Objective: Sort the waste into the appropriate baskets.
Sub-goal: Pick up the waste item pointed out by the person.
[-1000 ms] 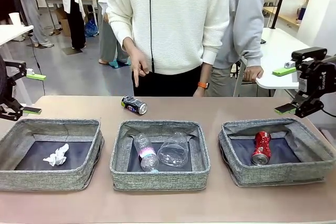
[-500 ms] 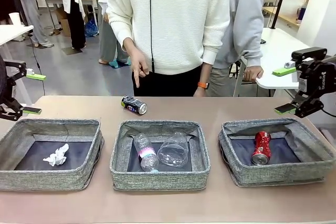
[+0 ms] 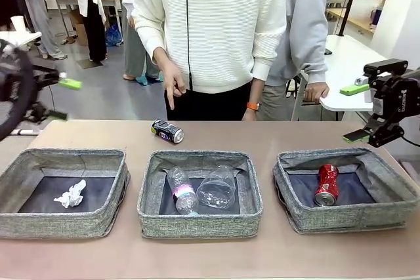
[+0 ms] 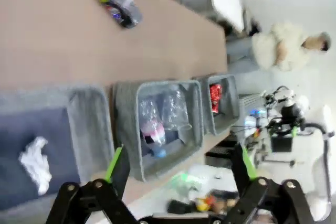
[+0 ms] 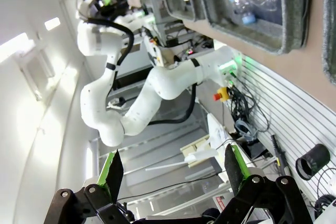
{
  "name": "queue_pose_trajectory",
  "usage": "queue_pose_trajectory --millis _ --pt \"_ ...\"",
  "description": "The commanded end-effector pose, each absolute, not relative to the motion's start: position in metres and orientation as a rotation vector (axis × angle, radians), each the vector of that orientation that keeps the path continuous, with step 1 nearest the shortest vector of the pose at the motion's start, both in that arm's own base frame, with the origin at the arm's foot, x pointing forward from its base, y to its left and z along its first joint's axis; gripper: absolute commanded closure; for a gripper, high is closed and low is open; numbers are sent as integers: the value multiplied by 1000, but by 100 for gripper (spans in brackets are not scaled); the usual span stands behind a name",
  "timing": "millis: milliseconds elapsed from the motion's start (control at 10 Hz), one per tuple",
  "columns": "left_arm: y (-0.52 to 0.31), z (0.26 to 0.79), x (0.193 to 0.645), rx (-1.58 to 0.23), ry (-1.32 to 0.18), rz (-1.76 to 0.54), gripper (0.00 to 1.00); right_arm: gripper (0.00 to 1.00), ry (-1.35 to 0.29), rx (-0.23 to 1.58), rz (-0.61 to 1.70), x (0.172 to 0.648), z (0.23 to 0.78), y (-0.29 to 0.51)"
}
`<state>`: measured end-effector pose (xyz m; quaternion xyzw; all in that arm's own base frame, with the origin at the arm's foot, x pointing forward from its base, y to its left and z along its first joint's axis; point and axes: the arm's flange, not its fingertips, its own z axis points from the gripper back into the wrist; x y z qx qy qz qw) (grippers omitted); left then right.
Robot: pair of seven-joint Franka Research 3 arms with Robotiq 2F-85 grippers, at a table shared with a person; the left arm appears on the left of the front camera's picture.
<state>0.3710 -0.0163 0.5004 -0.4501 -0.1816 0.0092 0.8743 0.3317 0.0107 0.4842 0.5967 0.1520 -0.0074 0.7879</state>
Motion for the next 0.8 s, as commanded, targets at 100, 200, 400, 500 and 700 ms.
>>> queue_pose_trajectory --millis 100,200,400,500,700 --pt "-83 491 388 -613 -586 -479 0 0 326 1307 -17 332 487 13" --pt "-99 484 379 -522 -583 -600 0 0 326 1307 -17 332 487 13" --pt "-128 462 352 -432 -500 -821 0 0 326 1307 -17 332 487 13" --pt "-133 456 343 -481 -469 -861 0 0 326 1307 -17 332 487 13" --pt "-144 462 352 -453 -431 -821 0 0 326 1307 -17 332 487 13"
